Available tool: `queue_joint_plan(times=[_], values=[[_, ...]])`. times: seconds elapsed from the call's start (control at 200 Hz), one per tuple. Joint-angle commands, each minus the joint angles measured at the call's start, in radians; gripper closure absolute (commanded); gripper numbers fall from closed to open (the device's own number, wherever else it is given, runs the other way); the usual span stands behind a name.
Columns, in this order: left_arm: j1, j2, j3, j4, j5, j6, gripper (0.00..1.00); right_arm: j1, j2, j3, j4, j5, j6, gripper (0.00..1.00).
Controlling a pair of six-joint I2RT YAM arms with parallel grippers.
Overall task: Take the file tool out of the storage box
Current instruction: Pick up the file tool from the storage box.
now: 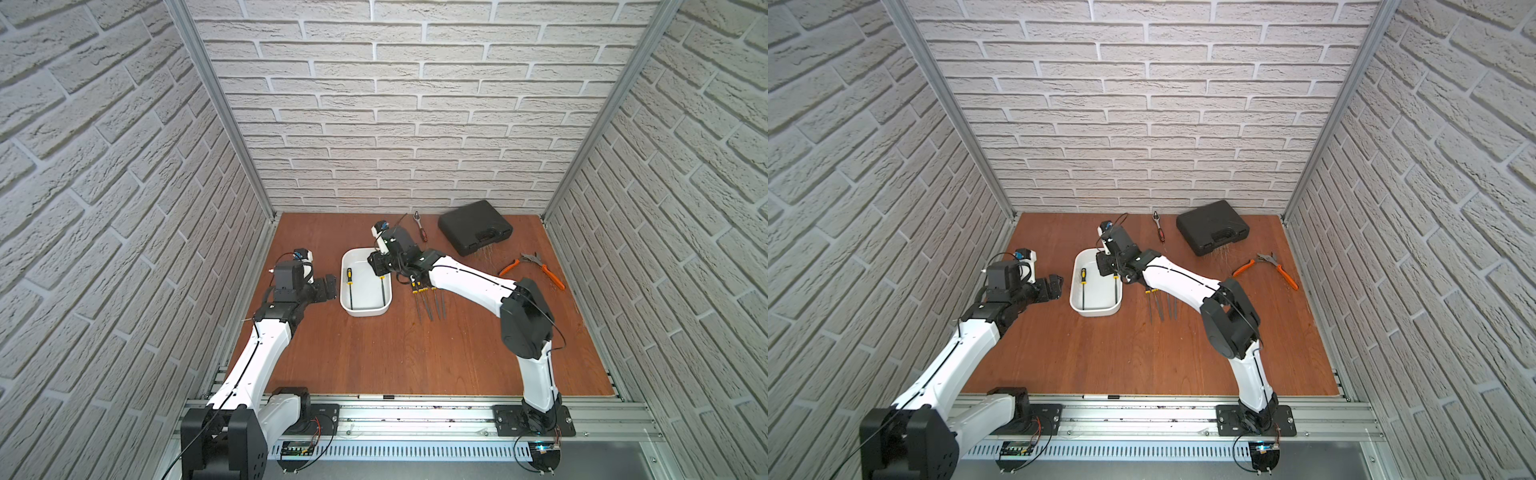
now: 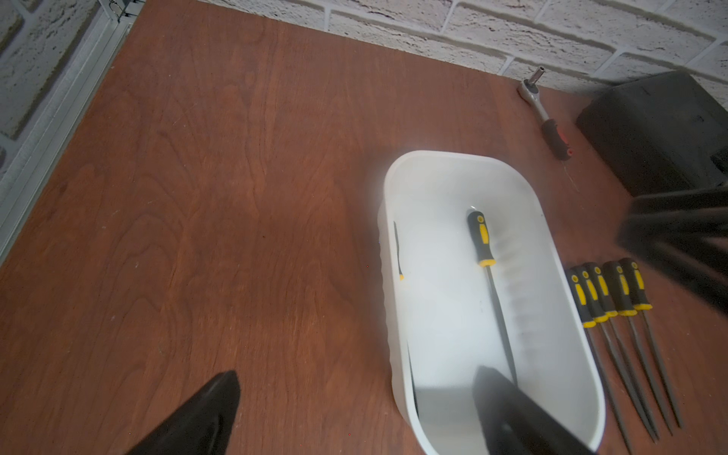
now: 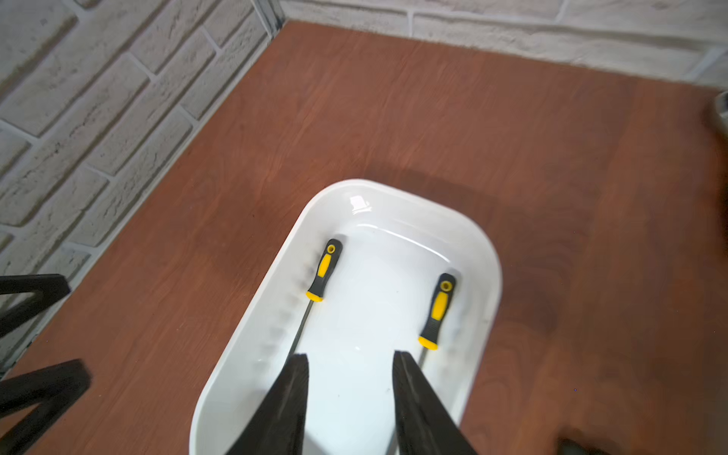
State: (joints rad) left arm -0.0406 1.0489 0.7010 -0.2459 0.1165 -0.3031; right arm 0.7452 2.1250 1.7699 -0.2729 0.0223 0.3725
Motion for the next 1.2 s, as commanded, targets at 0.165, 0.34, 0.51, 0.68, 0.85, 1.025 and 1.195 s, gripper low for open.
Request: queue_joint_plan(times=[0.165, 0.34, 0.51, 0.68, 0.85, 1.025, 1.195], values=[[-0.005, -0.029, 0.001, 0.046, 0.010, 0.002, 0.01, 0.019, 0.267, 0.315, -0.136, -0.077, 0.026, 0.59], [-0.008, -0.024, 0.003, 0.050, 0.037, 0.005, 0.01, 0.023, 0.421, 0.521, -0.204, -0.105, 0.031, 0.58], [-0.014, -0.032, -0.002, 0.053, 0.034, 0.002, 0.02, 0.029, 0.506, 0.627, -0.236, -0.109, 0.038, 0.58], [-0.016, -0.031, -0.003, 0.054, 0.029, 0.003, 0.02, 0.029, 0.533, 0.659, -0.242, -0.085, 0.042, 0.58], [-0.018, -0.032, -0.005, 0.054, 0.026, 0.002, 0.02, 0.031, 0.555, 0.688, -0.251, -0.090, 0.037, 0.58], [-0.019, -0.037, -0.008, 0.052, 0.017, 0.001, 0.01, 0.036, 0.589, 0.736, -0.278, -0.091, 0.031, 0.58], [-0.021, -0.041, -0.010, 0.050, 0.007, -0.002, 0.02, 0.043, 0.609, 0.751, -0.284, -0.091, 0.026, 0.58]])
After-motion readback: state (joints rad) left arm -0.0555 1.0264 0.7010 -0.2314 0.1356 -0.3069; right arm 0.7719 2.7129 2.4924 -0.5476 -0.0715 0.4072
